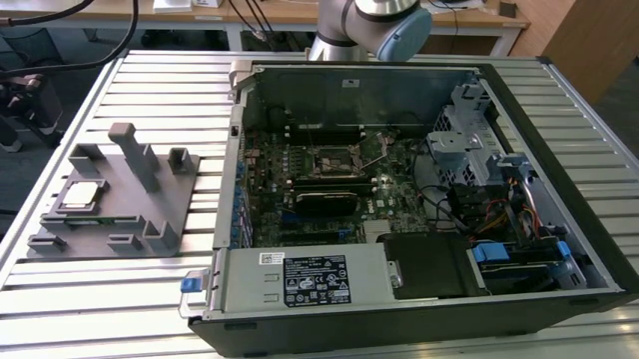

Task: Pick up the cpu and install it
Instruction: 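Pick up the cpu and move it towards the insertion slot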

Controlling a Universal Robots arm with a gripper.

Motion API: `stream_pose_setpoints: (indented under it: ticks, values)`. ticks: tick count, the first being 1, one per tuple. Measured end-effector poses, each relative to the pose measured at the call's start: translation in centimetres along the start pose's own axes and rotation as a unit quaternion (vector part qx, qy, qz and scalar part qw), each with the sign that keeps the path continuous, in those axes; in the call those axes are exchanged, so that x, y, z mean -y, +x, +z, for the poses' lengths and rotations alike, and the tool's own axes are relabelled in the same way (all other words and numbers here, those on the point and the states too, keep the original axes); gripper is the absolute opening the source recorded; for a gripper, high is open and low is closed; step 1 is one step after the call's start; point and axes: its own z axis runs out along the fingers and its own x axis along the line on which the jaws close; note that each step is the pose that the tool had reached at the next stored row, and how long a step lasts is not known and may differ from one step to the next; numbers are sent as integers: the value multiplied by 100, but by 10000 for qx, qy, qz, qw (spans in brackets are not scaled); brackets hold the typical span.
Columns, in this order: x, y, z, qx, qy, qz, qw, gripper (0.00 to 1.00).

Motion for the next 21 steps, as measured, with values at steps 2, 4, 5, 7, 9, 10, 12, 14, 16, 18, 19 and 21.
stream_pose_setpoints:
  ticks: [2,4,5,7,9,10,12,14,16,18,19,21]
  values:
    - [2,-1,19,-1,3,0,10000,59]
    - [5,-1,39,0,4,0,10000,59]
    - [6,-2,48,0,10,-2,10000,59]
    - [7,-1,63,-2,61,-45,10000,59]
    - [9,-2,78,-18,87,-176,9998,59]
    - [9,-2,85,-22,91,-217,9997,59]
    - [10,-2,91,-25,94,-230,9997,59]
    - [11,-1,95,-25,94,-231,9997,59]
    - [12,-2,103,-24,96,-234,9997,59]
    - [18,0,114,-26,102,-259,9996,59]
    - [19,-1,118,-30,109,-282,9995,59]
    - [22,-1,128,-37,123,-333,9994,59]
